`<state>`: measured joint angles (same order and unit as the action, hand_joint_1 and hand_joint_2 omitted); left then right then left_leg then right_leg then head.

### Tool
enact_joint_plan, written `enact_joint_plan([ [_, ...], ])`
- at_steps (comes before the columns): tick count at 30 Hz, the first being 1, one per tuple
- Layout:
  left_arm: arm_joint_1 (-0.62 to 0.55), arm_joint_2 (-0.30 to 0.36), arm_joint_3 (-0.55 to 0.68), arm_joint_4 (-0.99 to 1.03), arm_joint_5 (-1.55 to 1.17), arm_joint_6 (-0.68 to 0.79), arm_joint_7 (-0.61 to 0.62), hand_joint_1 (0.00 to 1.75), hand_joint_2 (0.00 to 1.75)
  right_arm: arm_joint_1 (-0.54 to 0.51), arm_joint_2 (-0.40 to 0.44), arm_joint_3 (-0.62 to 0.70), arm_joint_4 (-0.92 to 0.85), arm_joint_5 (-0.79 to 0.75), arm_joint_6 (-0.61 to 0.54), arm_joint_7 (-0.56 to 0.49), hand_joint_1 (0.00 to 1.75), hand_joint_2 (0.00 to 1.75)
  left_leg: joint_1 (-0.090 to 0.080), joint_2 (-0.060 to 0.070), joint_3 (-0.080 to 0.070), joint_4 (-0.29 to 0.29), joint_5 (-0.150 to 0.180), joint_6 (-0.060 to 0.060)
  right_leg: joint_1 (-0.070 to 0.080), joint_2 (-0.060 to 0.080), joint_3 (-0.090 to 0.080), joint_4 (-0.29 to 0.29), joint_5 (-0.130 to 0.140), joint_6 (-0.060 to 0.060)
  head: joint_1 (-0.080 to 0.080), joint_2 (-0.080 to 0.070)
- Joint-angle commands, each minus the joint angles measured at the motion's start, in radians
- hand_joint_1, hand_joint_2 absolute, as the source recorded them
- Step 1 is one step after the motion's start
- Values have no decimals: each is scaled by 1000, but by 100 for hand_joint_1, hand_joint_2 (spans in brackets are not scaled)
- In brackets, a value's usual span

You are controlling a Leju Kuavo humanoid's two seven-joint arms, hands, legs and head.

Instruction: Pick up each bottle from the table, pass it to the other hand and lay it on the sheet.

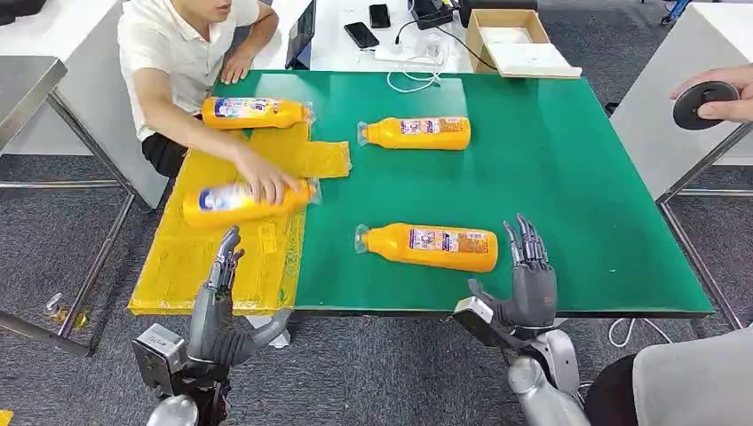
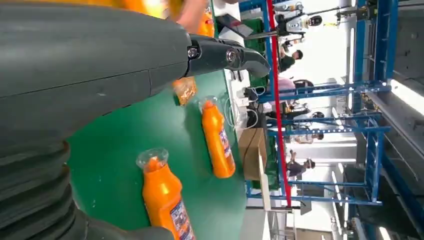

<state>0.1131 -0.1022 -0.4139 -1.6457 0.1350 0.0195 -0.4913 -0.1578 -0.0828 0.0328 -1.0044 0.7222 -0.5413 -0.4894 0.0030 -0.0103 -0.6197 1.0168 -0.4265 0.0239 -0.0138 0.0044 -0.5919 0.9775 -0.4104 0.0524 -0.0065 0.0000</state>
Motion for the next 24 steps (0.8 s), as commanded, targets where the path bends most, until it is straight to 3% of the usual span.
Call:
enact_joint_plan([
  [1,-98,1,-46,124,-32,11,35,0,175,-213,-9,48,394,83,51,69,0,175,0,2,4,-1,0,-1,0,1,4,-1,0,-2,0,0],
  [5,-147,-7,-65,172,-24,10,44,0,175,-319,-3,101,549,157,40,102,0,175,0,4,4,-1,0,-1,0,3,3,-1,2,-1,0,0],
  [19,-215,-19,-101,219,13,-13,74,0,175,-451,49,162,644,222,123,195,0,175,-1,3,3,0,1,1,0,2,2,1,1,0,0,0],
  [24,-224,-18,-113,224,15,-22,80,0,175,-474,48,187,676,260,169,284,0,175,-1,2,2,0,1,1,0,1,2,0,2,0,0,0],
])
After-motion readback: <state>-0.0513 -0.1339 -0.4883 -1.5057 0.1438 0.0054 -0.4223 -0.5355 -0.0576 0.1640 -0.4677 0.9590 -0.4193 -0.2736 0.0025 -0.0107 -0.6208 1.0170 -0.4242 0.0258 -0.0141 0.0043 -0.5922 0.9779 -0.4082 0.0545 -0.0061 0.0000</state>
